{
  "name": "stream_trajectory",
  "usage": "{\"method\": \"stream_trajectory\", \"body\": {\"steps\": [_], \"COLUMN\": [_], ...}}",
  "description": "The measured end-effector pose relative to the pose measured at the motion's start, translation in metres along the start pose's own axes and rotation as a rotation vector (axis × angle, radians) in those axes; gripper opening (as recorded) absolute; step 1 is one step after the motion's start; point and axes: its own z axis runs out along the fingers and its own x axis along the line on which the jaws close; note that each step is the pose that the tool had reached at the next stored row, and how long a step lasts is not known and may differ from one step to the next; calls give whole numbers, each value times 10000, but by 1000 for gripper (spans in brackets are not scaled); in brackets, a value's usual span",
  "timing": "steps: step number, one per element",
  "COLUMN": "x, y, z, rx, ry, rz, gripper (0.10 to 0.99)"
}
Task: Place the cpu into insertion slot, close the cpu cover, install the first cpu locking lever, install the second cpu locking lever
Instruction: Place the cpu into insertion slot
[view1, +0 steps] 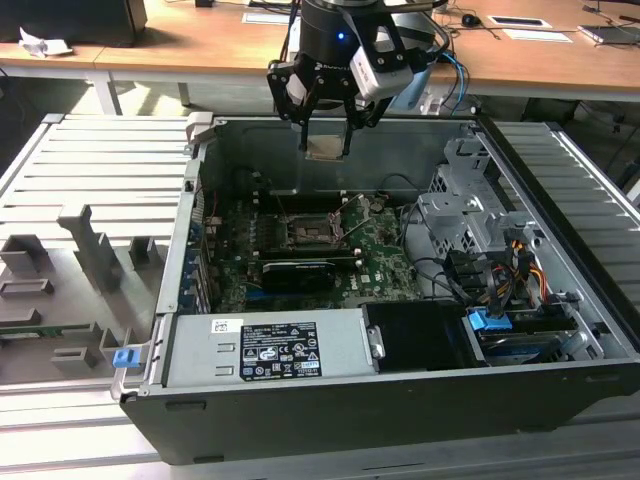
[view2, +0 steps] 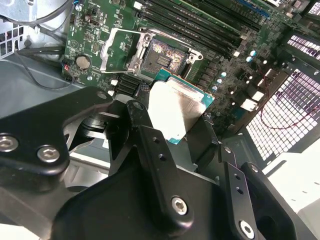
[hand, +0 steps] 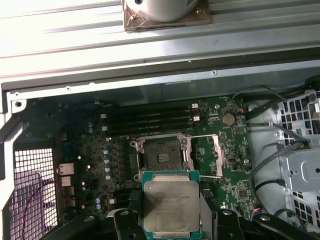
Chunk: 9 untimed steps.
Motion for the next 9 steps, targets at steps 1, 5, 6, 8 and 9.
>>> {"method": "stream_trajectory", "body": {"steps": [1,5,6,8,9], "x": [0,0,0,0,0], "y": [0,0,0,0,0], "z": [0,0,0,0,0], "rx": [0,-1,-1,0,-1], "ry": [0,-1,-2,-2,-2], "rz": [5,17,19,24,26], "gripper": [541,541,541,541,541]}}
